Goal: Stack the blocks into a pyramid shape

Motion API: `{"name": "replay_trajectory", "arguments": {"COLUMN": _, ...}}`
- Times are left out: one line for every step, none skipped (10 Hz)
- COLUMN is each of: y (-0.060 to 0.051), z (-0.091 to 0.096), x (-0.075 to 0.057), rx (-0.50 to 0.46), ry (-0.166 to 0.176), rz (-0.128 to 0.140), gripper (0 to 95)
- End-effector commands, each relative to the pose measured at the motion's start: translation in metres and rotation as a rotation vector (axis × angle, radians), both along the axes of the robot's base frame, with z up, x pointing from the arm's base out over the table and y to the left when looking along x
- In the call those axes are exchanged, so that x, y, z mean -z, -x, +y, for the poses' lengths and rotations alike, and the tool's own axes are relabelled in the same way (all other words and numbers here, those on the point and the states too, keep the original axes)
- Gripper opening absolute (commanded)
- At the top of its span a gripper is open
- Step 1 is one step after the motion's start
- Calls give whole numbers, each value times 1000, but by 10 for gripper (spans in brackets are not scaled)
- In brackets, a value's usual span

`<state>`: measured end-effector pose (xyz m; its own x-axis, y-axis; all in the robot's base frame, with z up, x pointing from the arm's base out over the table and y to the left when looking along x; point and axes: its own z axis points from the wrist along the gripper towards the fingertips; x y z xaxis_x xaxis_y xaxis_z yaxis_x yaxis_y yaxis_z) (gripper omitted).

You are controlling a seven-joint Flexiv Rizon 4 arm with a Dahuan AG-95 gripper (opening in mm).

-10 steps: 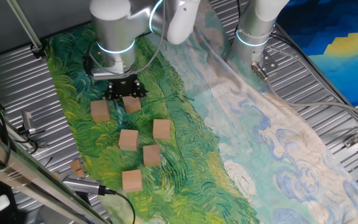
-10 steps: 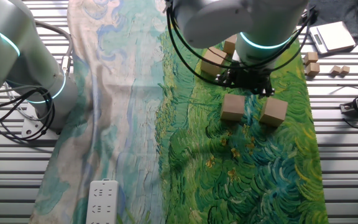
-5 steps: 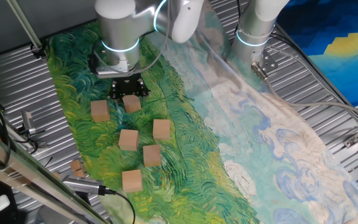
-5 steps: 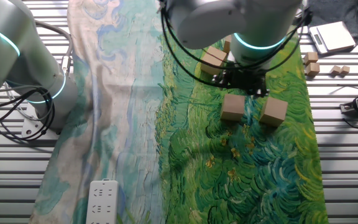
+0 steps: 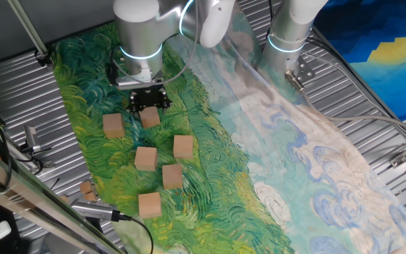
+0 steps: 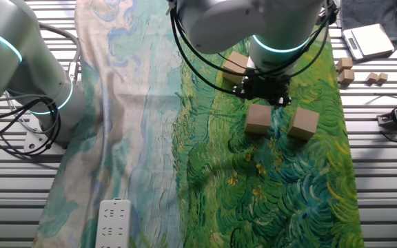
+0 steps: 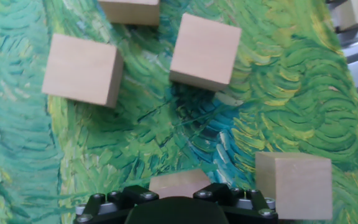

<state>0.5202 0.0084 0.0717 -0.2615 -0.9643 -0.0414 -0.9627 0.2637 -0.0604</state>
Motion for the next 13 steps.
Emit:
{"name": "replay_trajectory", "arguments": {"y": 0, "z": 0, "x": -2, "rx": 2, "ry": -2, "rz": 2, "gripper": 760}}
{"name": "replay_trajectory", "arguments": {"y": 0, "z": 0, "x": -2, "rx": 6, "ry": 1, "rz": 2, "gripper": 760}}
{"name": "replay_trajectory", "arguments": {"y": 0, "z": 0, "x": -2, "rx": 16, "ry": 7, "rz": 1, "gripper": 760}}
{"name": "replay_trajectory", "arguments": {"y": 0, "z": 0, "x": -2, "rx": 29, "ry": 11, "rz": 0, "gripper": 760}}
{"name": "replay_trajectory", "arguments": {"y": 0, "z": 0, "x": -2, "rx": 27, "ry": 15, "rz": 0, "gripper": 760}}
{"name": "replay_trajectory", "arguments": {"y": 0, "z": 0, "x": -2, "rx": 17, "ry": 20, "rz": 2, "gripper": 760}}
{"name": "replay_trajectory", "arguments": {"y": 0, "z": 0, "x": -2, "rx": 3, "ry": 21, "rz": 3, "gripper": 760}}
{"name": "replay_trajectory", "arguments": {"y": 0, "z": 0, "x": -2, "rx": -8, "ry": 20, "rz": 15, "gripper": 760}}
{"name": "replay_trajectory", "arguments": {"y": 0, "z": 0, "x": -2, "rx": -12, "ry": 21, "rz": 20, "gripper": 760}}
{"name": "replay_trajectory", "arguments": {"y": 0, "z": 0, "x": -2, "rx": -5, "ry": 26, "rz": 25, "gripper": 760}}
{"name": "replay_trajectory", "arguments": {"y": 0, "z": 0, "x": -2, "rx": -5, "ry": 28, "rz": 31, "gripper": 760}}
{"name": "replay_trajectory", "arguments": {"y": 0, "z": 0, "x": -2, "rx": -2, "ry": 26, "rz": 38, "gripper": 760}}
{"name": "replay_trajectory", "arguments": {"y": 0, "z": 0, "x": -2, "rx": 1, "ry": 27, "rz": 40, "gripper": 760}}
